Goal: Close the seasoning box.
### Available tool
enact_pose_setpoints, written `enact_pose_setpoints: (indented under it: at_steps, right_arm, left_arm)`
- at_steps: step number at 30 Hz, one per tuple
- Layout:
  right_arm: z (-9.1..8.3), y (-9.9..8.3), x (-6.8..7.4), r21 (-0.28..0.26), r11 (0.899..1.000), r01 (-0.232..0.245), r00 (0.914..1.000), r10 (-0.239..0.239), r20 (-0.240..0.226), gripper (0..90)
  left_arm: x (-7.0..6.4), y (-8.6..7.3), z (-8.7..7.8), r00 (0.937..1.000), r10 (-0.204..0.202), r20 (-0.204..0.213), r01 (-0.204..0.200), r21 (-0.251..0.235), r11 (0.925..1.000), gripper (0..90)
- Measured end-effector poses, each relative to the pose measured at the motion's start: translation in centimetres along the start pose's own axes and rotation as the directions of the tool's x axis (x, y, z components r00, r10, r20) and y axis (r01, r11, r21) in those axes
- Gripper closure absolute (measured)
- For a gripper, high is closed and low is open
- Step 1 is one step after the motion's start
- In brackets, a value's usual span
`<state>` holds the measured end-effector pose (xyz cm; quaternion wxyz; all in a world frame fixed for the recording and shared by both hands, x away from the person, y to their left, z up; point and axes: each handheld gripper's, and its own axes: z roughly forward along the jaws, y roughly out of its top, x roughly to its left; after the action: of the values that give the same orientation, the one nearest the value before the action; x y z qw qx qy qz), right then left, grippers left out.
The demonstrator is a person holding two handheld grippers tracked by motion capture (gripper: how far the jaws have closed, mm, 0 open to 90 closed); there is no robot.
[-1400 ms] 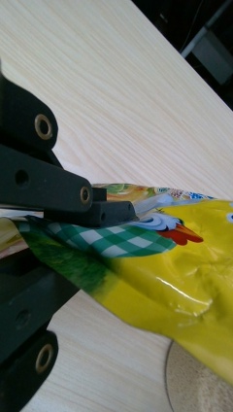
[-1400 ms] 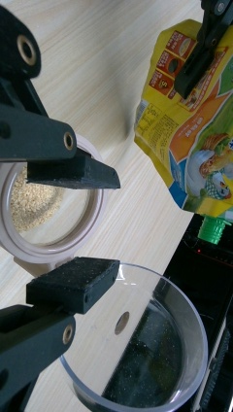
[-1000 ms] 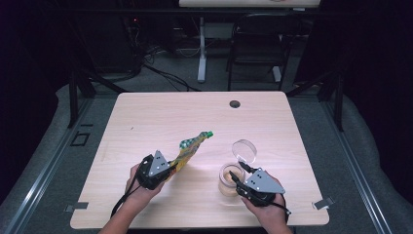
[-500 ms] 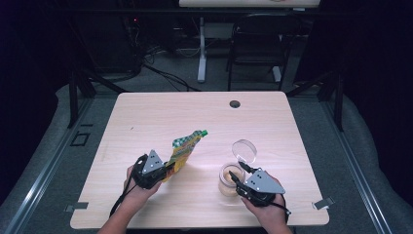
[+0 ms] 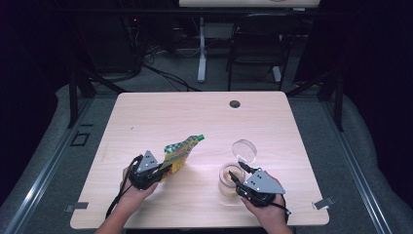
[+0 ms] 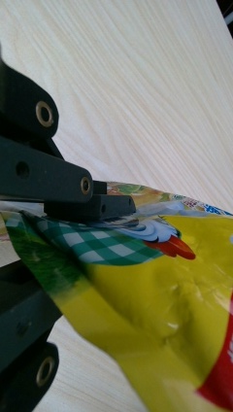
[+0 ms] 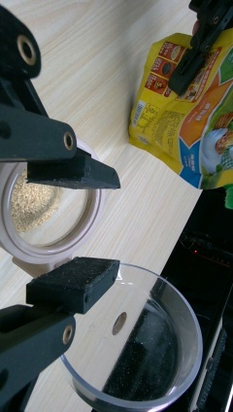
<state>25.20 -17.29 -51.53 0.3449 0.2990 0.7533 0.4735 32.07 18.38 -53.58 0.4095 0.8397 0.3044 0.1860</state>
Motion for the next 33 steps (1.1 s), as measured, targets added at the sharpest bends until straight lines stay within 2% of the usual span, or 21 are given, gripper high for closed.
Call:
enact_pose_setpoints:
  at_steps: [6,12,17,21,24,28,33]
  right_arm:
    - [0.0,0.0,-0.1,-0.002,1.0,-0.004,1.0,0.004,-0.006,55.1]
    - [0.0,0.0,0.0,-0.001,1.0,-0.003,0.9999,0.003,-0.01,55.1]
    - [0.0,0.0,0.0,-0.001,1.0,-0.002,0.9999,0.002,-0.012,55.1]
    - [-0.1,0.0,0.0,-0.001,1.0,-0.003,0.9999,0.003,-0.01,55.1]
    - [0.0,0.0,-0.1,-0.002,1.0,-0.005,0.9999,0.005,-0.011,55.1]
    - [0.0,0.0,-0.1,0.0,1.0,-0.003,0.9999,0.003,-0.011,55.1]
    - [0.0,0.0,-0.1,-0.001,1.0,-0.004,0.9999,0.004,-0.012,55.1]
  left_arm:
    - [0.6,-0.6,-0.3,0.9988,-0.05,0.003,0.05,0.001,0.9988,80.2]
    - [0.9,-1.2,-0.4,0.997,-0.075,0.018,0.075,0.0,0.9972,74.4]
    - [1.3,-1.5,-0.5,0.9941,-0.104,0.03,0.105,-0.007,0.9945,74.9]
    - [2.0,-2.3,-0.5,0.9896,-0.14,0.034,0.14,-0.002,0.9902,74.6]
    - [2.2,-2.8,-0.5,0.9874,-0.157,0.023,0.157,-0.004,0.9876,69.9]
    - [2.3,-2.9,-0.6,0.9842,-0.173,0.038,0.173,-0.007,0.9848,66.1]
    - [2.8,-3.2,-0.6,0.9748,-0.216,0.056,0.217,-0.018,0.976,65.2]
